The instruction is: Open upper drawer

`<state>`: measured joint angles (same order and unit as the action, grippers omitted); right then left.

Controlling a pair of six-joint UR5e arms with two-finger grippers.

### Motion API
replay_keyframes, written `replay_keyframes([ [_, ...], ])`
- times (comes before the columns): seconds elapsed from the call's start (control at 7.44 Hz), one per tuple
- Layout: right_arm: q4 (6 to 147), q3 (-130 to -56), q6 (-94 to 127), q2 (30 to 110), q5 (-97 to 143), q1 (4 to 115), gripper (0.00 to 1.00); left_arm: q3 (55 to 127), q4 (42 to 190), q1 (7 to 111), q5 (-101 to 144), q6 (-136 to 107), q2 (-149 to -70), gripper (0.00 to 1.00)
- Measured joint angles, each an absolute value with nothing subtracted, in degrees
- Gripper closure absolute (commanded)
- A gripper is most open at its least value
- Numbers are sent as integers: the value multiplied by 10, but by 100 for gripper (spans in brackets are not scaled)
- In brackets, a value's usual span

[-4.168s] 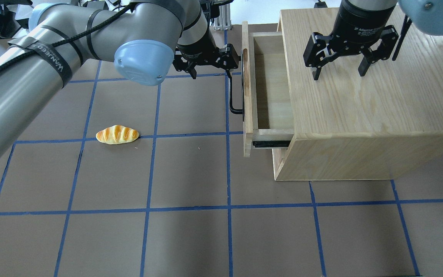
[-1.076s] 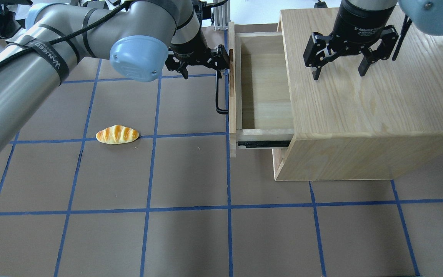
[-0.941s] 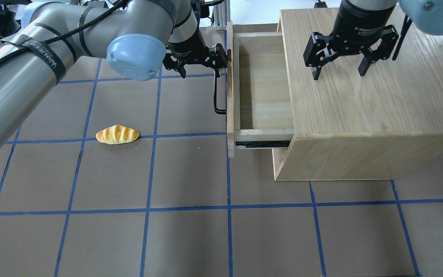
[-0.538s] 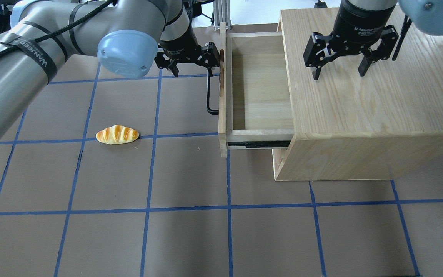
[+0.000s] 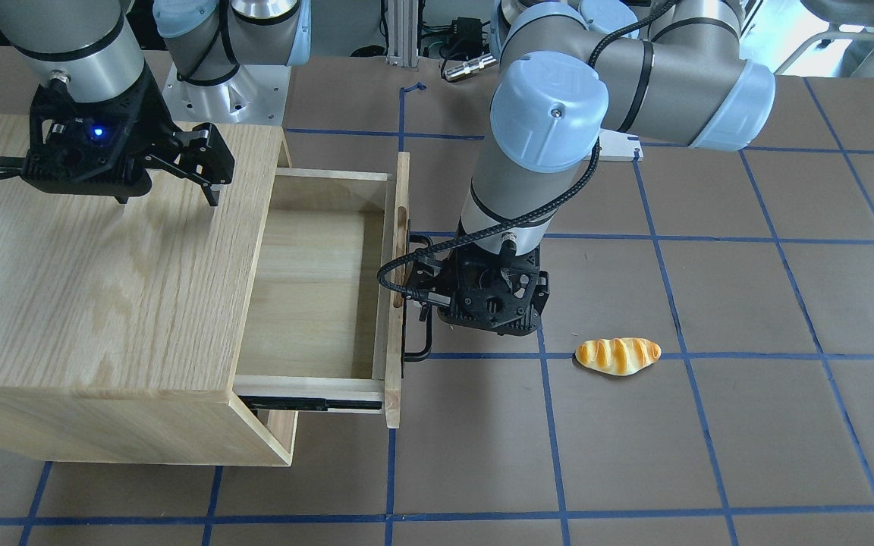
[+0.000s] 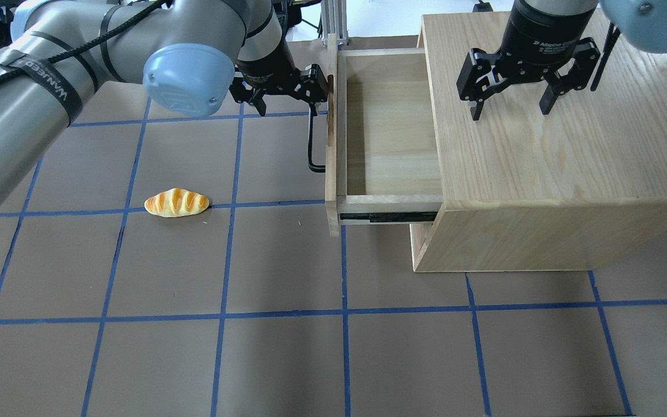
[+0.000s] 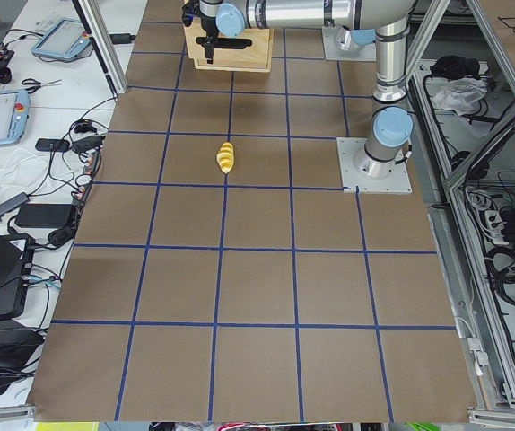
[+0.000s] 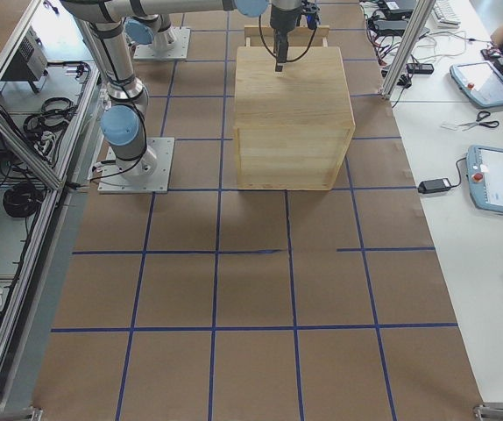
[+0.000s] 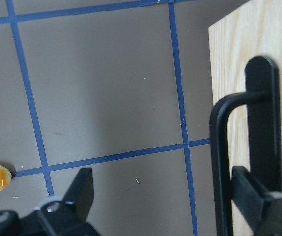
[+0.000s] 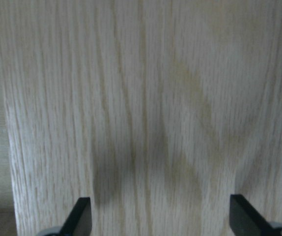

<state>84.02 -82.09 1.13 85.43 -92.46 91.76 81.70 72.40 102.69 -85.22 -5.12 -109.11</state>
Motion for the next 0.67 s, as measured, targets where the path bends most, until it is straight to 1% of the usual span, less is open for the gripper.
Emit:
replay_keyframes([
  [0.67,840,-821,11,854,-925,918,0,817,730,1027,-864,-40,-1089,0],
])
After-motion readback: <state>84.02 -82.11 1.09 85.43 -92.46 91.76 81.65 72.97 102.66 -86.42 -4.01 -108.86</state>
